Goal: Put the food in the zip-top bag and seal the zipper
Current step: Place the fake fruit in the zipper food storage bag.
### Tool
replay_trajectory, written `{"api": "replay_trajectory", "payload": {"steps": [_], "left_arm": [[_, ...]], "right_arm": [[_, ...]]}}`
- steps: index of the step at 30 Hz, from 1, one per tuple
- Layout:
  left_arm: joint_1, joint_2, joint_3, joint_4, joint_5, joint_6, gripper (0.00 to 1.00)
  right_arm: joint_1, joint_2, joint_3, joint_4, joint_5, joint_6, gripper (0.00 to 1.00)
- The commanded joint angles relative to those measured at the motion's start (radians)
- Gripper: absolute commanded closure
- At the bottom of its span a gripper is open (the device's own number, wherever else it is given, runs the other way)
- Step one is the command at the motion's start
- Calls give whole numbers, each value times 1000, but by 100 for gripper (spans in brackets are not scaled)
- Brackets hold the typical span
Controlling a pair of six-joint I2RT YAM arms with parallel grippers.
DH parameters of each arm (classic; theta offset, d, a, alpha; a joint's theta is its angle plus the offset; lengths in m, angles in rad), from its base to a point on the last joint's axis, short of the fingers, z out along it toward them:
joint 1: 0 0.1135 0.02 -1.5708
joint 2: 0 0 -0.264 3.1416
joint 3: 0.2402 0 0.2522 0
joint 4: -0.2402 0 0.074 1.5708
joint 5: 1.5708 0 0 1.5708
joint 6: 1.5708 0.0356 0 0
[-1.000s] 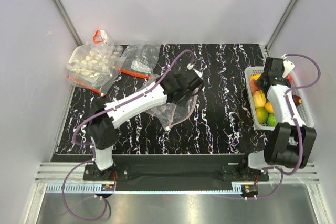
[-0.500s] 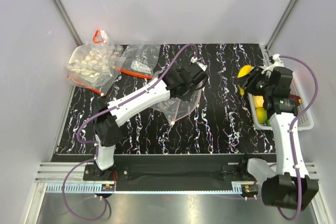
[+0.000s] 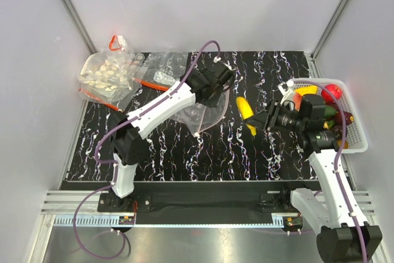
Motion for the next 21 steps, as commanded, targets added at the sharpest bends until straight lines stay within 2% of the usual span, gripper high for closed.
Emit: {"api": "replay_trajectory", "payload": {"steps": [1,10,16,21], "left_arm": [[22,-20,21,35,56,20,100],[20,-50,3,51,108,13,100],[19,-117,-83,110,184,-6,100],[12,-194,-136,140,188,-24,100]], "right_arm": [[56,-32,-8,58,-131,6,69],[135,5,-63,258,-178,144,69],[171,104,-66,311,-131,184,72],[173,160,-92,382,-66,250,72]]}}
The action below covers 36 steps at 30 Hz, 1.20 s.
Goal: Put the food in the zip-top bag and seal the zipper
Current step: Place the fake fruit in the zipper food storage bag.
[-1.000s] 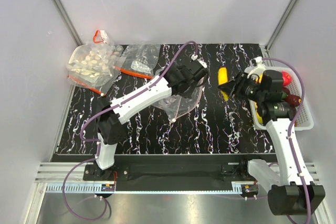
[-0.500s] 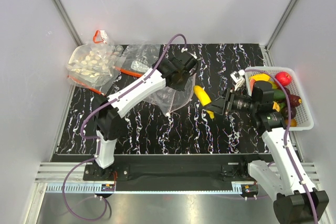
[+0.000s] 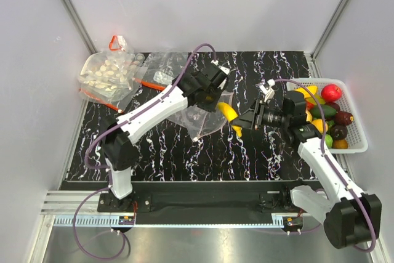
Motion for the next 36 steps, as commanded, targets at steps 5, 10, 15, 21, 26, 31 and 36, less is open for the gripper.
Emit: {"api": "replay_trajectory", "payload": {"steps": [5,10,15,21,26,31,36], "left_arm": [[-11,-146,-43,72,60,-26,100],[-51,-154,-52,97,46,-6,100],[-72,-133,-65,134,23,-17,100],[-88,-105,-77,194,-46,-33,100],[-106,-119,-72,211,-71,-40,100],[-130,-137,-68,206,-141,-33,100],[-137,-120,-118,273,-200,-28,100]], "right_arm": [[9,71,-27,260,51,162,73],[10,126,-30,457,83,354,73],[21,146,-72,578,141,552,73],[22,145,-71,467,221,555,72],[24,151,-81,452,261,571,72],[22,152,-101,466,295,630,73],[25,126,-113,452,356,681,72]]}}
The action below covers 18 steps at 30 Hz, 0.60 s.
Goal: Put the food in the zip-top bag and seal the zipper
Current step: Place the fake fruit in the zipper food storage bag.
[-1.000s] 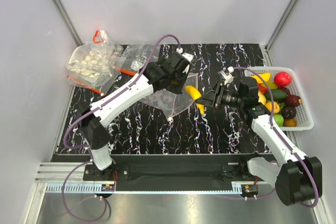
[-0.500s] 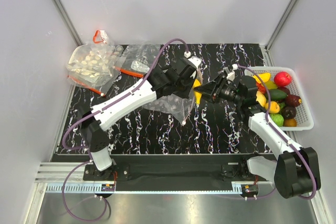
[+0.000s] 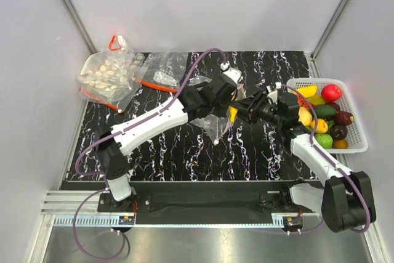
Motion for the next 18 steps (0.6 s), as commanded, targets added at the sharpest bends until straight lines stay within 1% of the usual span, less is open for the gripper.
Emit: {"api": "replay_trajectory", "payload": {"steps": [1,2,5,10,13,14,15,16,17,18], "left_arm": [[-2,-7,-43,106,-70,-1,100],[-2,1,-44,115,-73,-1,100],[-3,1,-49,148,-41,-19,100],[-15,2,-37,164,11,-27,100],[-22,2,-29,165,59,-36,100],[-25,2,-28,169,79,-38,100],[-26,5,-26,170,86,-38,100],[-28,13,-19,167,91,-38,100],[-28,16,-15,158,99,-38,100],[-28,18,-12,150,99,-38,100]], "right_arm": [[13,-48,9,-30,90,32,72],[13,-57,12,-51,134,19,71],[14,-69,-3,-54,173,30,71],[24,-22,-36,50,181,79,72],[40,4,-31,76,201,85,72],[47,9,-31,87,204,90,71],[47,20,-33,99,205,93,66],[50,24,-31,107,202,91,58],[50,27,-25,106,198,79,35],[50,30,-22,103,195,70,32]]}}
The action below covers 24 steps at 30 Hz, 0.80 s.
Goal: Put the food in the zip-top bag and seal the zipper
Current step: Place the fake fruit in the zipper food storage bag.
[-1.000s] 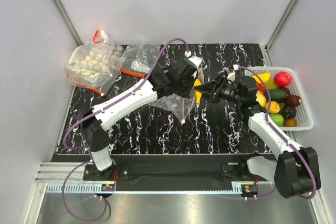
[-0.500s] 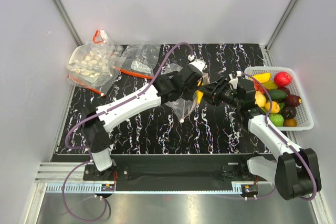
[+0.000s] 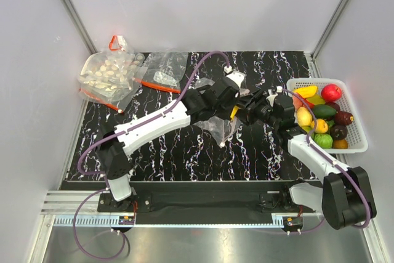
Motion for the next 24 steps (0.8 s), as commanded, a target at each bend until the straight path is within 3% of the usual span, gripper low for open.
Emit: {"api": "replay_trajectory", "payload": {"steps": [1,2,5,15,18,24], "left_arm": [[-7,11,48,32,51,-11,100],[-6,10,51,21,61,-9,100],[17,-1,52,5,117,-12,100],[106,-55,75,-65,151,-1,100],[115,-66,86,-87,150,6,100],[124,-58,84,-104,136,17,100]], "right_arm": [[9,3,12,56,23,-15,29],[10,-2,18,39,26,-41,22],[10,-40,35,-42,33,-101,21],[10,-180,163,-469,72,-408,34],[9,-192,232,-627,128,-533,35],[9,-210,395,-933,449,-734,34]]}}
